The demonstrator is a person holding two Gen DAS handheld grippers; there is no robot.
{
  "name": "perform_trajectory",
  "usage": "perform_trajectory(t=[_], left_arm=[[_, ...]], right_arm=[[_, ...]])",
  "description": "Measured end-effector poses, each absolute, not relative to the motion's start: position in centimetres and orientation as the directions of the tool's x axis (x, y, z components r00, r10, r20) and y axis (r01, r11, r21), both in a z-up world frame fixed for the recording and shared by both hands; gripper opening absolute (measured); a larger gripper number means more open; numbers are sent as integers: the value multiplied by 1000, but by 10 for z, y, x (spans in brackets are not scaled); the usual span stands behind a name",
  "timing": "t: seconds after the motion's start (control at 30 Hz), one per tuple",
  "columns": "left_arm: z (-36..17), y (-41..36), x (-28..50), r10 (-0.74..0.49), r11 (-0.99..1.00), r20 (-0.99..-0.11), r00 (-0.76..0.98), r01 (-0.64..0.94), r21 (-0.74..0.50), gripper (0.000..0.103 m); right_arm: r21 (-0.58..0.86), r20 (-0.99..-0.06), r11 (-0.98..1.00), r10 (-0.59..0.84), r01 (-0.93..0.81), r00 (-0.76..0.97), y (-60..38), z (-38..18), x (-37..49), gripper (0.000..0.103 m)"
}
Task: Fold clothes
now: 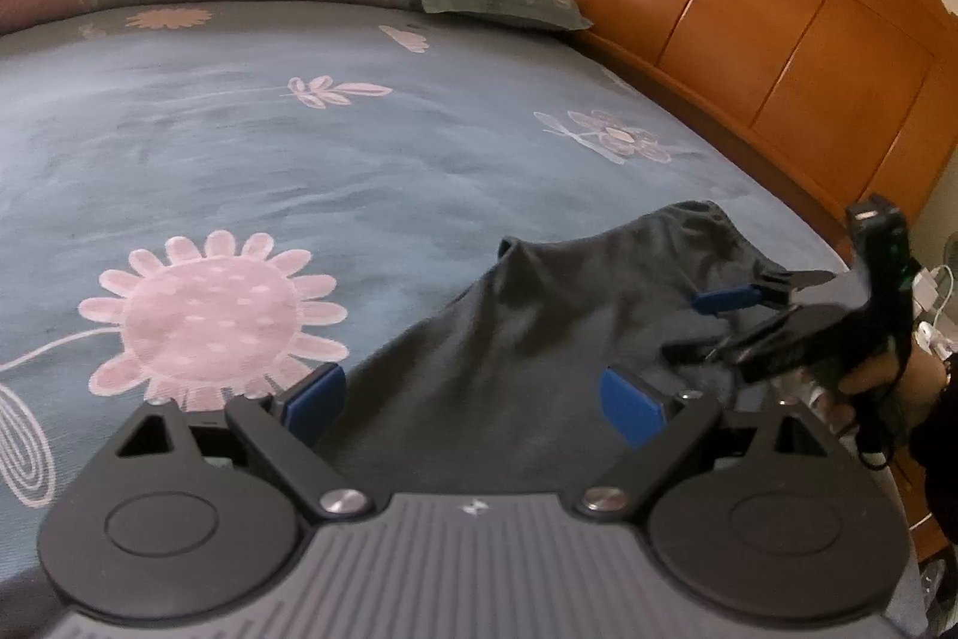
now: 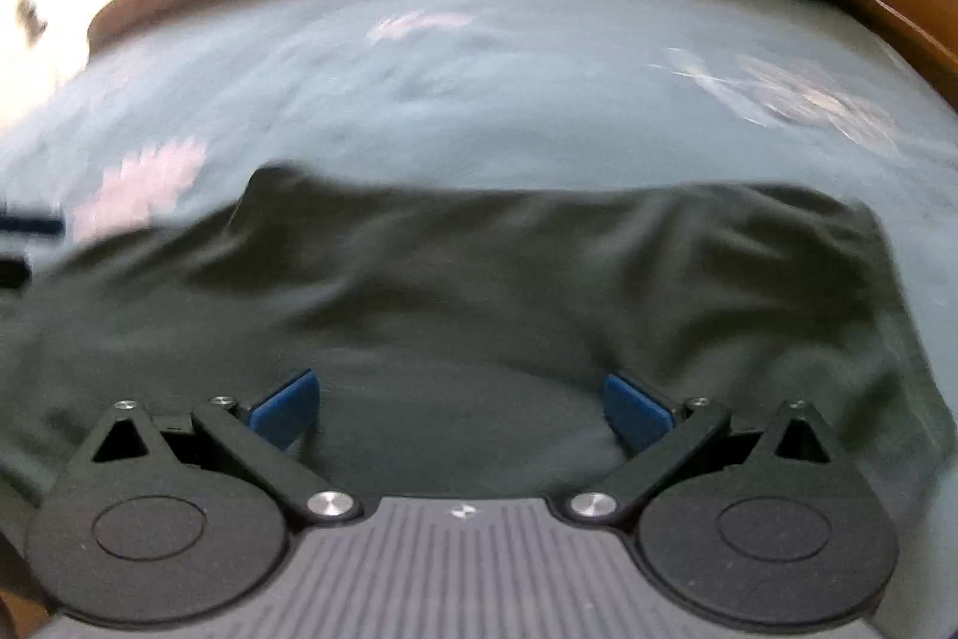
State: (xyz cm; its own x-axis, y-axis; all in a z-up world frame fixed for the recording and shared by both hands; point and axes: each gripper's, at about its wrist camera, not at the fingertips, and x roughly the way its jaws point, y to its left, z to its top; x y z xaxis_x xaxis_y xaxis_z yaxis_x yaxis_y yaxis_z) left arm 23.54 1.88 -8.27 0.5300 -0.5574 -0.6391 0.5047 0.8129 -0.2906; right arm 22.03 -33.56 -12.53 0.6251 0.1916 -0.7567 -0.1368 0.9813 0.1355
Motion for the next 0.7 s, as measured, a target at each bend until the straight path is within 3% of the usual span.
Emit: perform_trajectory(t=[0.2, 0.33, 0.47, 0.57, 0.7], left_arm=[[-85, 16, 234, -548, 818, -648, 529, 499, -285, 92], [-88, 12, 233, -541, 818, -661, 519, 508, -271, 92], [-87, 8, 232, -554, 805, -659, 508, 529, -269, 92], [-87, 1, 229, -558, 796, -666, 495, 546, -261, 92], [-85, -11, 218, -570, 772, -668, 479, 590, -235, 92]], right_arm=[[131, -690, 989, 142, -70, 710, -354, -107, 233, 103], [72, -767, 997, 67, -18, 638, -366, -129, 256, 103], [-16, -754, 999, -40, 42, 656, -374, -120, 238, 103], [20, -735, 998, 60, -67, 675, -356, -115, 219, 103], [-48, -791, 991, 41, -129, 611, -345, -132, 209, 103]])
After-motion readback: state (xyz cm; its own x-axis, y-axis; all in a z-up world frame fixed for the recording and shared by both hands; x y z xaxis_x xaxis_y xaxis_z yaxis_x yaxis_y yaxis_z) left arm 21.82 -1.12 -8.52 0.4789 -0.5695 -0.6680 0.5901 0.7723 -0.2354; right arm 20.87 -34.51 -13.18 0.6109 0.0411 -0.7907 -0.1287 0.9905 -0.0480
